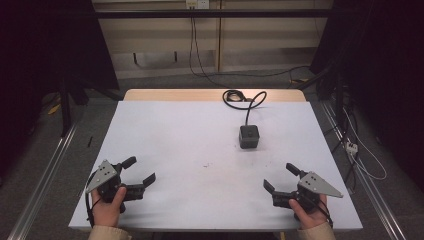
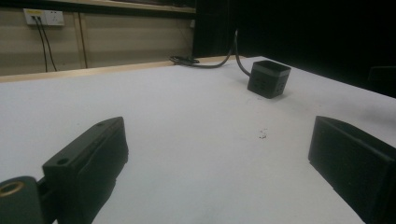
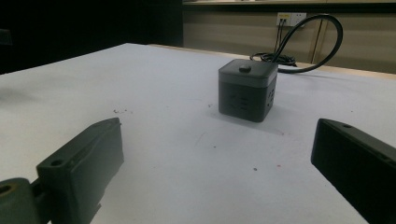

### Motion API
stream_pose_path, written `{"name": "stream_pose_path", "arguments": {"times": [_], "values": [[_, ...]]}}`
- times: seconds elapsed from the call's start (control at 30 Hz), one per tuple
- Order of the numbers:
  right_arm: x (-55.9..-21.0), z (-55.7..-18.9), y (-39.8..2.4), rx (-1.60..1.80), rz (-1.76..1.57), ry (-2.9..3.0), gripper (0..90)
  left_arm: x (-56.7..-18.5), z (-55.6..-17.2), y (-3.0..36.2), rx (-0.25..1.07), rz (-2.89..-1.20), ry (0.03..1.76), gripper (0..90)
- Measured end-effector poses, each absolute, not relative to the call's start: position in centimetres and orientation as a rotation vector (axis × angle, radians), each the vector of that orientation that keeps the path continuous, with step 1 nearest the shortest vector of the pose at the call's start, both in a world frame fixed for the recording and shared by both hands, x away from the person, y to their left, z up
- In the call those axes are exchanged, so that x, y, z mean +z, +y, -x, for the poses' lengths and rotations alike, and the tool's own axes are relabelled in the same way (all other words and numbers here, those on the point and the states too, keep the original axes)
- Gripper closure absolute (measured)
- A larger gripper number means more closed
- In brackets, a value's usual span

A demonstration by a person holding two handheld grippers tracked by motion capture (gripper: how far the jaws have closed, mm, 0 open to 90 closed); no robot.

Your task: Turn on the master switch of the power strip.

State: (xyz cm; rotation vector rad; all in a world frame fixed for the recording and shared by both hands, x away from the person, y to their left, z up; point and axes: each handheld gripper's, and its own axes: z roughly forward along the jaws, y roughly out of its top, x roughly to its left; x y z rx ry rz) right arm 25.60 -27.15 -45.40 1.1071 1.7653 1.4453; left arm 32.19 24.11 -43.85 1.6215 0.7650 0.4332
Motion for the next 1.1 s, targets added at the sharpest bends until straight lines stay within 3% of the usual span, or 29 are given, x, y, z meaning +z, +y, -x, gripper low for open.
{"name": "stream_pose_path", "arguments": {"times": [1.1], "values": [[-44.7, -27.8, -27.4, 1.416, -1.131, 1.733, 3.3, -43.8, -32.3, 23.7, 0.431, -1.633, 0.74, 4.4]]}}
